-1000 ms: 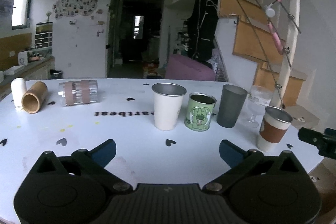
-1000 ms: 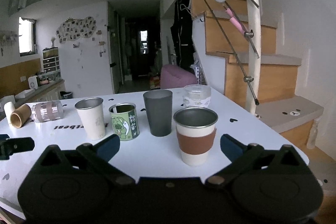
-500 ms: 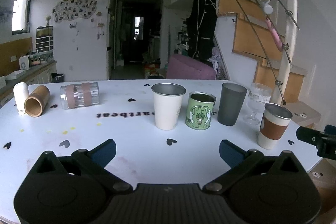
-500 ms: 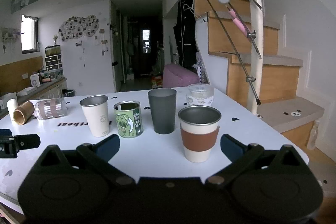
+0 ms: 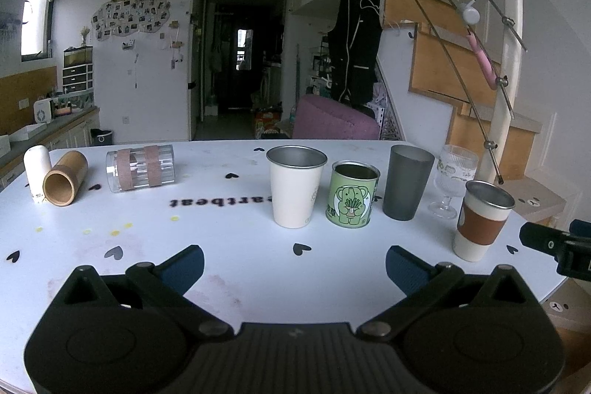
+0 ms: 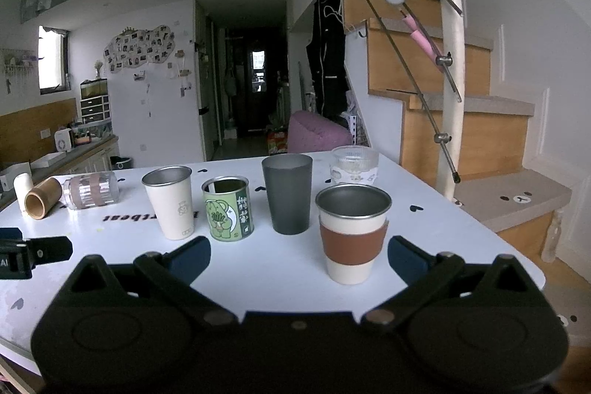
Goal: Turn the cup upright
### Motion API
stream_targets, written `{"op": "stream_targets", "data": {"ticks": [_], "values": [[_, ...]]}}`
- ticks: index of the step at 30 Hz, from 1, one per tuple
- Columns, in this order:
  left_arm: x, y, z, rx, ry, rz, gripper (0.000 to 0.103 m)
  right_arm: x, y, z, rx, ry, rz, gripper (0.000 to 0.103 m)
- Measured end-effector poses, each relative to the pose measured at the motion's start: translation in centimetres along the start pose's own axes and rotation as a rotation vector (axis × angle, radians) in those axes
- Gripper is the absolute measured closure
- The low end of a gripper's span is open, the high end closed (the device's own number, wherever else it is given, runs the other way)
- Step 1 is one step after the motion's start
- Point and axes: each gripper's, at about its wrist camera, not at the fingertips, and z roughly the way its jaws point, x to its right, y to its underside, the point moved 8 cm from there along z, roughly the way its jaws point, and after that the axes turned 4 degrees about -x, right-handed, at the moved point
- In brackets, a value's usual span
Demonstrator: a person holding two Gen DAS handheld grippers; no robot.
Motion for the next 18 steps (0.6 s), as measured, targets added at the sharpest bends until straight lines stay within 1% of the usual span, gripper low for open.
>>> {"op": "stream_targets", "data": {"ticks": [18], "values": [[0.03,-0.01,-0.02,-0.001,0.000,0.000,0.000,-0.10,0.00,0.01,0.001,-0.002,-0.002,0.000]]}}
